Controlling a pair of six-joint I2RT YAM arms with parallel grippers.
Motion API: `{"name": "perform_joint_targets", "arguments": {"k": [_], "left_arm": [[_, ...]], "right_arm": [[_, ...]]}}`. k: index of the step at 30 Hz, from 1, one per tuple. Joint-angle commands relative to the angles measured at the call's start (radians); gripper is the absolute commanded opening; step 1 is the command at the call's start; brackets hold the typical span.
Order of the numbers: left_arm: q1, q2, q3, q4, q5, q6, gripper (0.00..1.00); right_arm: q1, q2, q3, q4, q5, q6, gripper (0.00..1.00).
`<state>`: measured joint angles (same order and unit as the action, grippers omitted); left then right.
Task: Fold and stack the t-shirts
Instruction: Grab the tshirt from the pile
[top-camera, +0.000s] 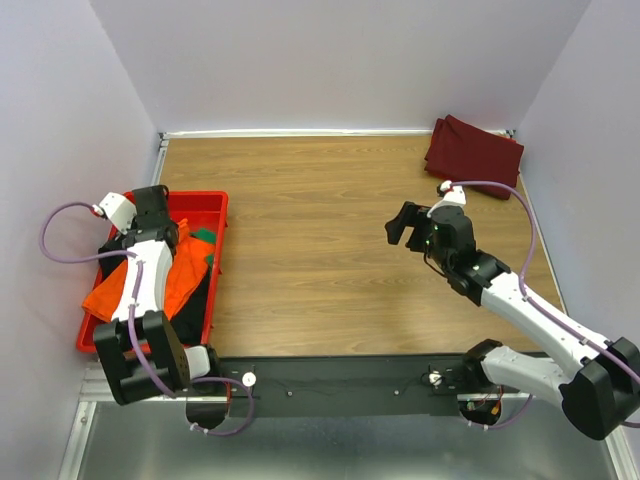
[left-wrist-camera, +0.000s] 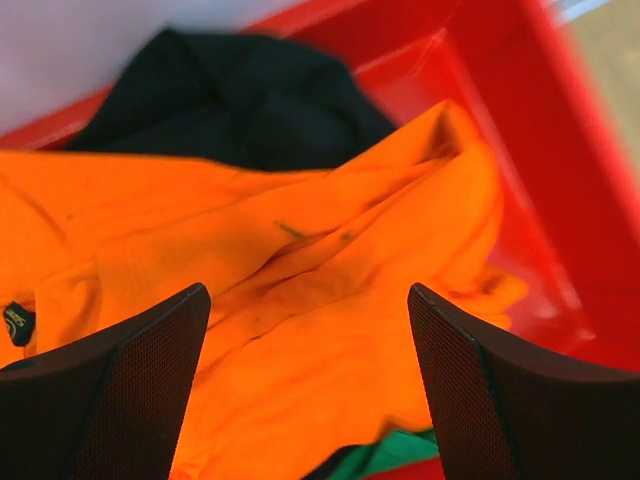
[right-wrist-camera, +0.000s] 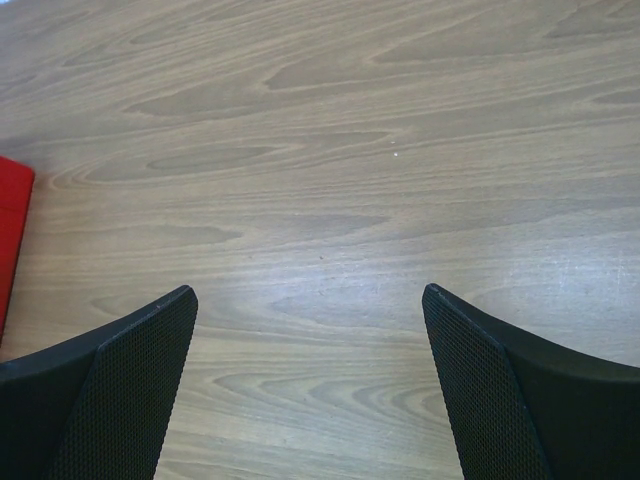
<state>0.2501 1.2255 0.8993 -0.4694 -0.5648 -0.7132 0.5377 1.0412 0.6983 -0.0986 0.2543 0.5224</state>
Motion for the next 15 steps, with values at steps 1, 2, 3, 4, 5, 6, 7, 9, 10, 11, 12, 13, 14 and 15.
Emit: {"name": "perform_joint_targets", "arguments": {"k": [1,2,3,4,5,6,7,9,10,11,12,13,14,15], "left_arm": [[0.032,0.057,-0.016,0.035,0.006,-0.042,0.87],[0.04,0.071,-0.011,0.032,0.011,-0.045,0.87],[0.044,0.083,-0.008,0.026,0.016,-0.049,0.86],[0.051,0.104,-0.007,0.025,0.013,-0.058,0.86],[0.055,0.111,-0.008,0.025,0.014,-0.061,0.85],[0.06,0.114,-0.013,0.032,0.029,-0.06,0.83],[0.061,0.112,-0.025,0.041,0.035,-0.058,0.8],[0.066,0.112,-0.037,0.067,0.061,-0.054,0.73],[0.067,0.114,-0.04,0.075,0.071,-0.051,0.69],[0.067,0.118,-0.046,0.081,0.078,-0.051,0.64],[0.069,0.121,-0.048,0.089,0.092,-0.049,0.61],[0.069,0.129,-0.049,0.092,0.098,-0.051,0.56],[0.072,0.132,-0.05,0.097,0.105,-0.049,0.53],[0.072,0.134,-0.05,0.103,0.117,-0.046,0.49]], "right_arm": [[0.005,-0.012,0.01,-0.015,-0.03,-0.009,1.0],[0.005,-0.009,0.01,-0.015,-0.033,-0.009,1.0],[0.005,-0.003,0.013,-0.016,-0.036,-0.009,1.0],[0.005,0.003,0.015,-0.016,-0.047,-0.009,1.0],[0.005,0.019,0.017,-0.016,-0.055,-0.009,1.0],[0.005,0.025,0.017,-0.016,-0.062,-0.009,1.0],[0.005,0.032,0.018,-0.016,-0.078,-0.007,1.0],[0.005,0.051,0.018,-0.016,-0.09,-0.005,1.0],[0.005,0.056,0.02,-0.016,-0.098,-0.005,1.0],[0.004,0.06,0.02,-0.016,-0.102,-0.007,1.0],[0.005,0.063,0.021,-0.016,-0.105,-0.007,1.0],[0.005,0.065,0.021,-0.016,-0.107,-0.007,1.0],[0.005,0.068,0.021,-0.016,-0.112,-0.009,1.0],[0.005,0.068,0.021,-0.016,-0.11,-0.01,1.0]]}}
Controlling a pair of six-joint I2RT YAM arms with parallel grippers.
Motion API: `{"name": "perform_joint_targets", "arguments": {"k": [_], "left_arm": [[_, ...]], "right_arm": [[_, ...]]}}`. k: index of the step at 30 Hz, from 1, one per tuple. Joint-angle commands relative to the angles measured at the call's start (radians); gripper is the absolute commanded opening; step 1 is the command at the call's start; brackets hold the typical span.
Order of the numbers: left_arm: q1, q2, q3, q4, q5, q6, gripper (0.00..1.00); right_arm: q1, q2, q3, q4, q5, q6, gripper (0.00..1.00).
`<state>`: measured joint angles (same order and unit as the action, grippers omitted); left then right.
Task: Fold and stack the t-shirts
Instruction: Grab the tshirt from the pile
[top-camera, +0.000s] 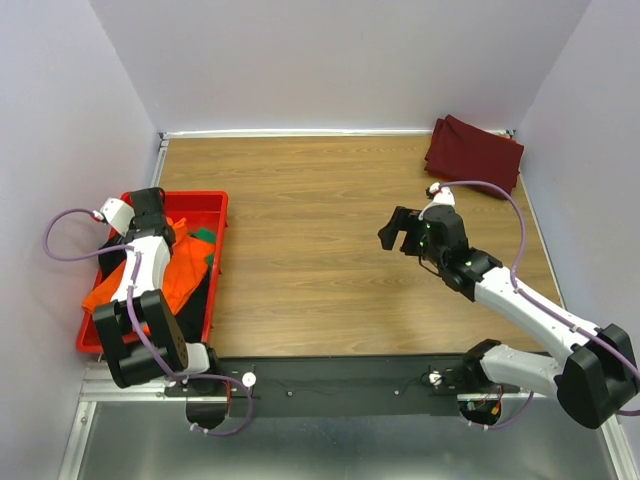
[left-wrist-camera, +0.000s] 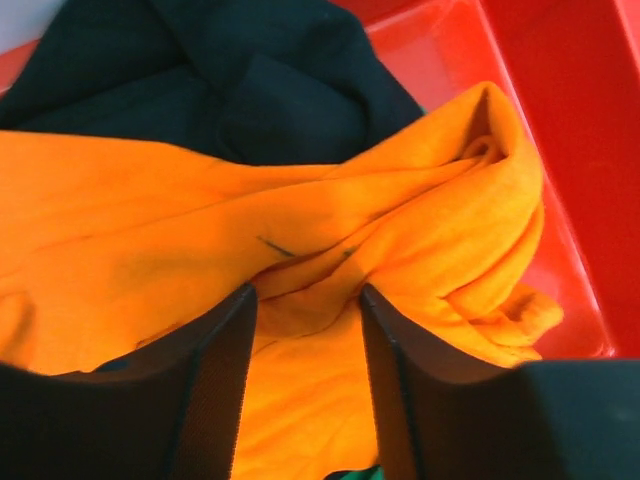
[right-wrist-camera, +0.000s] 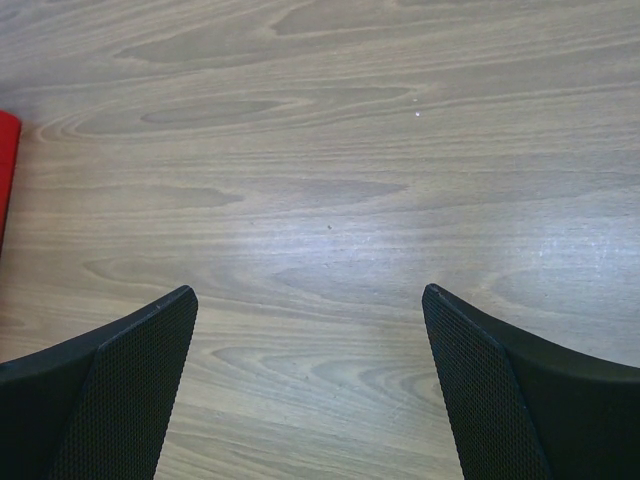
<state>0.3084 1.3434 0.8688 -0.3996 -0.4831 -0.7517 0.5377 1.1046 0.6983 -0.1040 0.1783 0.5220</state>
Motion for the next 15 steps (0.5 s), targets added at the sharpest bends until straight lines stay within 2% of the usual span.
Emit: {"name": "perform_joint_targets", "arguments": {"k": [1,4,5,6,7,12,15], "left_arm": [[0.014,0.017,-0.019,0.038,0.043,-0.005,0.41],[0.017,0.011,-0.017,0.053,0.07,0.011,0.28],[0.017,0.007,-0.013,0.057,0.078,0.017,0.14],[0.017,0.004,-0.01,0.059,0.095,0.021,0.09],[0.017,-0.009,-0.007,0.061,0.101,0.029,0.0],[0.017,-0.055,0.029,0.045,0.139,0.075,0.0],[0.017,-0.145,0.047,0.039,0.173,0.115,0.0]], "right_arm": [[0.005,0.008,0.021,-0.011,-0.034,-0.013,1.0],[0.004,0.014,0.02,-0.011,-0.017,-0.016,1.0],[0.005,0.014,0.02,-0.011,-0.013,-0.017,1.0],[0.005,0.011,0.017,-0.011,-0.007,-0.019,1.0],[0.005,0.011,0.017,-0.011,0.007,-0.022,1.0],[0.005,0.001,0.017,-0.011,0.038,-0.031,1.0],[0.005,0.0,0.023,-0.011,0.027,-0.031,1.0]]}}
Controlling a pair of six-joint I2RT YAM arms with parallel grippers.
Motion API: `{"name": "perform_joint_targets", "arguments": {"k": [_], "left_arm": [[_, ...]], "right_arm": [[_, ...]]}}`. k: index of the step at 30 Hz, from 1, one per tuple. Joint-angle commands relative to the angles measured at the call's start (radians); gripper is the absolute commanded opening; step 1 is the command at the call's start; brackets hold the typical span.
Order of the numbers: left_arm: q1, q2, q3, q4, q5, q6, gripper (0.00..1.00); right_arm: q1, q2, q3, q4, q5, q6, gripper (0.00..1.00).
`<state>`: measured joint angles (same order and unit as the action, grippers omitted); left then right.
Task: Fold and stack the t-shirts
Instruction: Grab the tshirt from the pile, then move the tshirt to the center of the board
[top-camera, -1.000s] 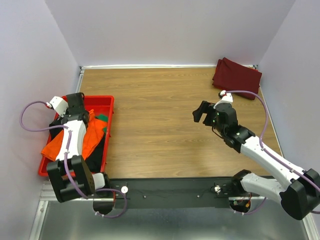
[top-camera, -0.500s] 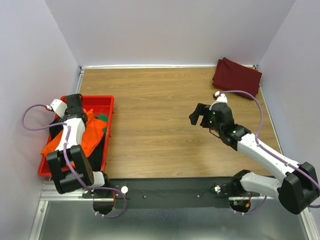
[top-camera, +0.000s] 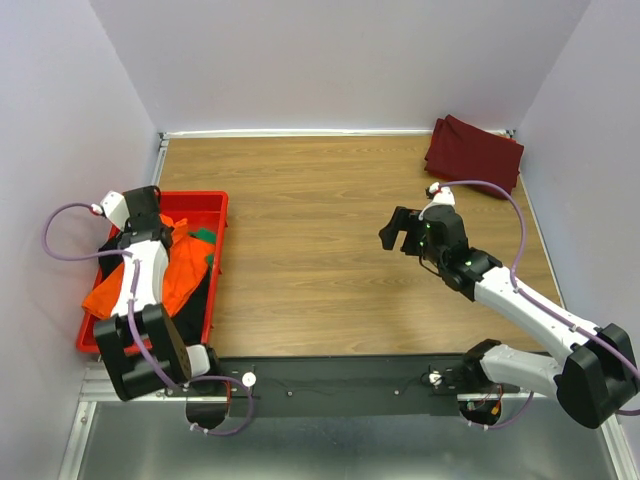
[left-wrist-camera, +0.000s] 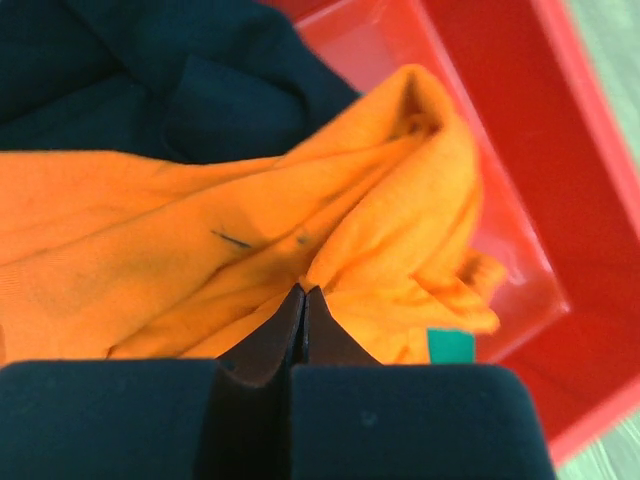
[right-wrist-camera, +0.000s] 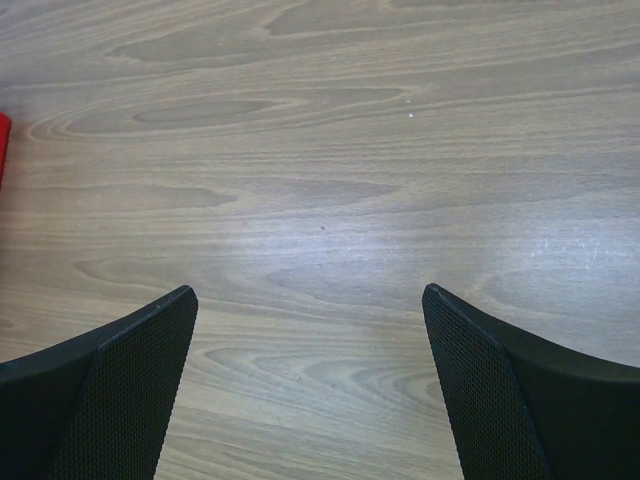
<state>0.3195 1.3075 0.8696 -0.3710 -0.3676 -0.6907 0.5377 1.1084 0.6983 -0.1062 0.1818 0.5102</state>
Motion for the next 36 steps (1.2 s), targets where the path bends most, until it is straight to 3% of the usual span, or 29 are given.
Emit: {"name": "perform_joint_targets", "arguments": {"k": [1,11,13,18,24,31,36], "left_arm": [[0.007,-0.132,0.051,0.01,0.073,0.065,0.0],[-0.04,-0.389,0.166,0.049,0.36,0.194,0.0],[-0.114,-0.425,0.202,0.076,0.413,0.197,0.0],[-0.35,-0.445,0.29,0.107,0.389,0.169,0.0],[-0.597,-0.39,0.382,0.144,0.342,0.143,0.0],[-0.939,-0.182,0.482,0.204,0.197,0.137,0.0],[-1.034,0.031,0.586,0.253,0.2,0.099,0.0]], "right_arm": [[0.005,-0.005,0.024,-0.009,0.021,-0.019,1.0],[0.005,-0.045,0.063,-0.009,-0.085,-0.009,1.0],[0.005,-0.051,0.085,-0.01,-0.09,-0.015,1.0],[0.005,-0.076,0.133,-0.033,-0.084,-0.03,1.0],[0.005,-0.104,0.159,-0.038,-0.067,-0.032,1.0],[0.005,-0.182,0.127,-0.041,-0.055,-0.001,1.0],[0.005,-0.262,0.096,-0.053,-0.031,0.033,1.0]]}}
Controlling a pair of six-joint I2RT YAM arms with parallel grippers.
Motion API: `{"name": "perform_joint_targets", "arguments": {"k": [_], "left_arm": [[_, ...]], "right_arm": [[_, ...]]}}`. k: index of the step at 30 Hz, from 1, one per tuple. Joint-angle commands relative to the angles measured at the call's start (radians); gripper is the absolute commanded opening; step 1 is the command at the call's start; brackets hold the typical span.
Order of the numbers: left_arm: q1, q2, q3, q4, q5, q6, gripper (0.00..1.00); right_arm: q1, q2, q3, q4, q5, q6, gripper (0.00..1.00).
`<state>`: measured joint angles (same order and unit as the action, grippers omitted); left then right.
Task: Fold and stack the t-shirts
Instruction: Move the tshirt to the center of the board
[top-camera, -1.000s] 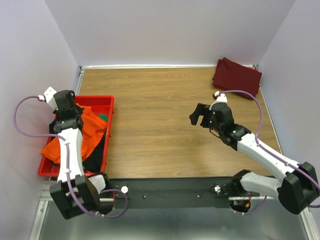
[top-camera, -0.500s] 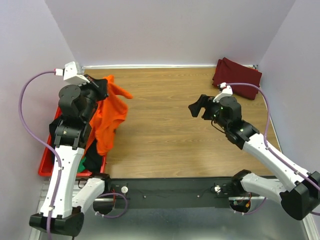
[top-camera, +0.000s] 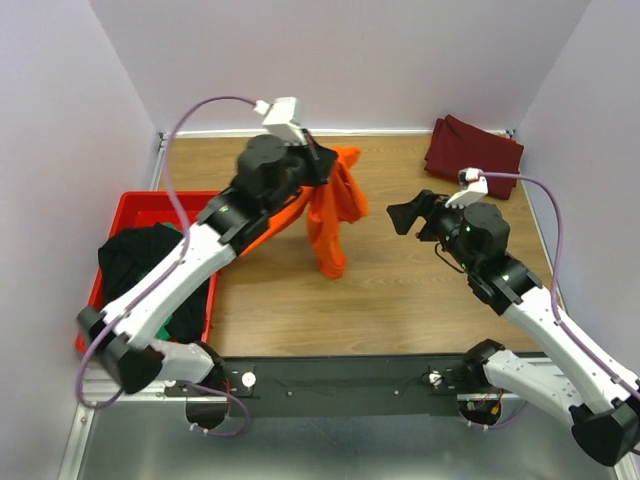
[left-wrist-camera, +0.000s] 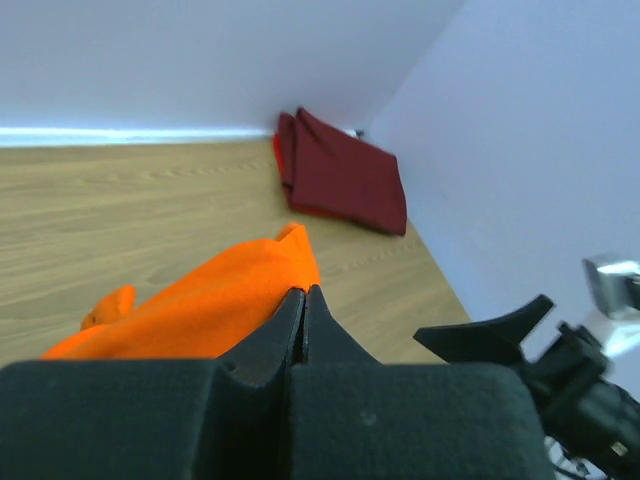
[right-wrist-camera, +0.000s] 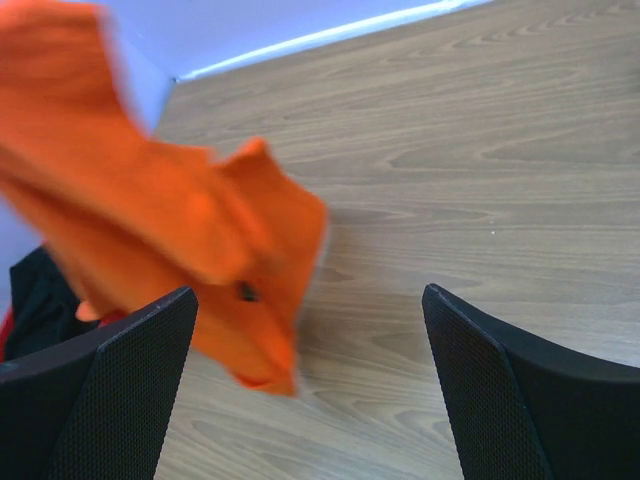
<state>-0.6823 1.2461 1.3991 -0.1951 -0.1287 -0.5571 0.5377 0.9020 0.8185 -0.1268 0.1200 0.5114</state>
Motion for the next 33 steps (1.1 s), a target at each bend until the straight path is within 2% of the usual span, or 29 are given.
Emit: {"name": "perform_joint_targets", "arguments": {"k": [1,5,7,8,10,11,13,14,16,22,25,29,33], "left_arm": [[-0.034,0.175,0.073,0.082,-0.025,-0.043,0.0],[-0.031,0.43,0.262,0.053,0.018,-0.037,0.0],[-0.017,0.583,0.42,-0.013,0.023,-0.03,0.0],[0.007,0.626,0.513,-0.042,0.032,-0.033,0.04],[0.042,0.702,0.557,-0.072,0.092,-0.059,0.15],[0.079,0.707,0.537,-0.066,0.112,-0.072,0.26],[0.104,0.667,0.474,-0.011,0.155,-0.095,0.34],[0.115,0.641,0.389,0.011,0.15,-0.098,0.42],[0.136,0.563,0.269,0.043,0.103,-0.101,0.48],[0.155,0.35,-0.024,0.028,-0.023,-0.124,0.49],[0.155,0.252,-0.193,0.011,-0.097,-0.148,0.44],[0.138,0.179,-0.4,0.058,-0.108,-0.156,0.36],[0.061,0.19,-0.463,0.065,-0.138,-0.138,0.36]], "right_arm": [[0.005,-0.064,-0.038,-0.036,0.044,0.038,1.0],[0.005,-0.08,-0.079,-0.039,0.063,0.061,1.0],[0.005,-0.054,-0.099,-0.039,0.066,0.075,1.0],[0.005,-0.04,-0.119,-0.039,0.061,0.082,1.0],[0.005,0.009,-0.137,-0.043,0.061,0.105,0.97],[0.005,0.024,-0.156,-0.048,0.063,0.116,0.96],[0.007,0.061,-0.177,-0.051,0.07,0.139,0.93],[0.007,0.072,-0.188,-0.05,0.085,0.145,0.92],[0.005,0.106,-0.216,-0.05,0.116,0.162,0.91],[0.013,0.239,-0.223,0.004,0.119,0.183,0.83],[0.028,0.316,-0.235,0.061,0.112,0.2,0.8],[0.045,0.408,-0.237,0.118,0.124,0.214,0.8],[0.044,0.474,-0.216,0.162,0.15,0.214,0.8]]}}
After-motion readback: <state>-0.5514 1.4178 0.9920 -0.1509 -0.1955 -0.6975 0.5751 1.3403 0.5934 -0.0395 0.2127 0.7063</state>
